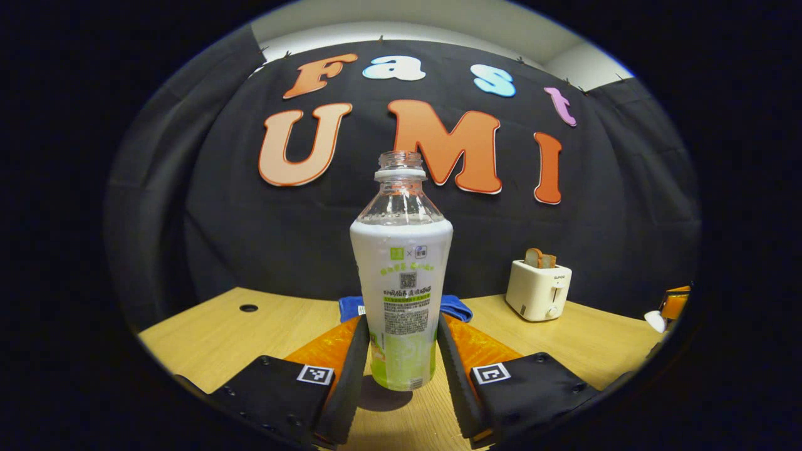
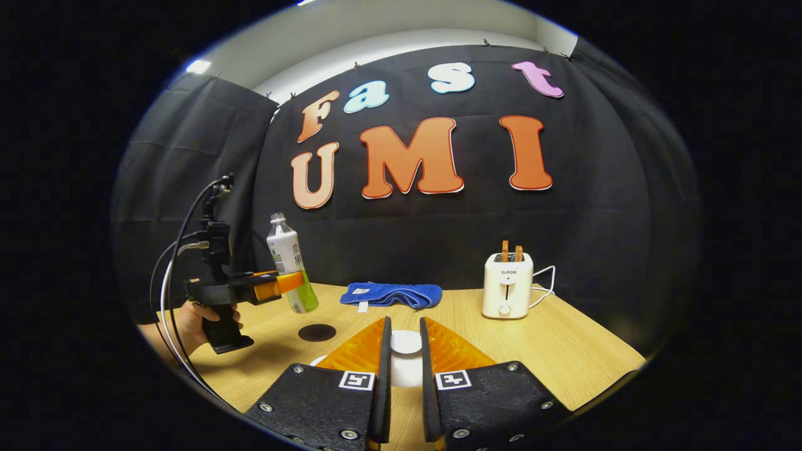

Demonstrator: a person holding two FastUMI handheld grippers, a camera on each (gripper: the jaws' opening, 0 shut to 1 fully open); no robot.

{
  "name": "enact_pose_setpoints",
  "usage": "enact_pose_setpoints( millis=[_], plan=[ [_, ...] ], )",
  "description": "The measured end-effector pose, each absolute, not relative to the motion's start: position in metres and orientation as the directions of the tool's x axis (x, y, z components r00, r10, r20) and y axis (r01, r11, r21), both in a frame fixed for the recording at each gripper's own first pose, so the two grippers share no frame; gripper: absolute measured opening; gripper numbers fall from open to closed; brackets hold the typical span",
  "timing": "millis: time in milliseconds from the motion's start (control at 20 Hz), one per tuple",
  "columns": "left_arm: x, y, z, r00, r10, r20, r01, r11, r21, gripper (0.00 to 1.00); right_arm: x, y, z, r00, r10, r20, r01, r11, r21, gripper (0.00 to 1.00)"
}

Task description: Open the teacup lid with one hand, grasp the water bottle and pour water into the teacup with the other hand; after pouring, place the water bottle on the coaster and then close the teacup lid.

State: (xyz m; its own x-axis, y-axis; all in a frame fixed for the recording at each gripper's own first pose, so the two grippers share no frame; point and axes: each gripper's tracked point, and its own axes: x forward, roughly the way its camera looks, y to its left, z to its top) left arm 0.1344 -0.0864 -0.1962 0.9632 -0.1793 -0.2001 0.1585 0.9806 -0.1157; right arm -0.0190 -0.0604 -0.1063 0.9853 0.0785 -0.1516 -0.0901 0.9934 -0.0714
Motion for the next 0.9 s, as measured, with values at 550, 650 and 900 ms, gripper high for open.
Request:
enact_pose_setpoints(
  millis=[550,650,900],
  plan=[
    [0.159,-0.076,-0.267,0.922,-0.132,-0.363,0.107,0.990,-0.089,0.64,-0.017,-0.055,-0.118,0.979,0.090,-0.181,-0.107,0.991,-0.085,0.21],
    [0.160,-0.075,-0.273,0.919,-0.126,-0.373,0.103,0.991,-0.081,0.64,-0.017,-0.056,-0.121,0.979,0.086,-0.187,-0.104,0.991,-0.087,0.21],
    [0.161,-0.072,-0.290,0.903,-0.124,-0.412,0.097,0.992,-0.085,0.65,-0.016,-0.053,-0.127,0.976,0.093,-0.196,-0.111,0.990,-0.084,0.21]
  ],
)
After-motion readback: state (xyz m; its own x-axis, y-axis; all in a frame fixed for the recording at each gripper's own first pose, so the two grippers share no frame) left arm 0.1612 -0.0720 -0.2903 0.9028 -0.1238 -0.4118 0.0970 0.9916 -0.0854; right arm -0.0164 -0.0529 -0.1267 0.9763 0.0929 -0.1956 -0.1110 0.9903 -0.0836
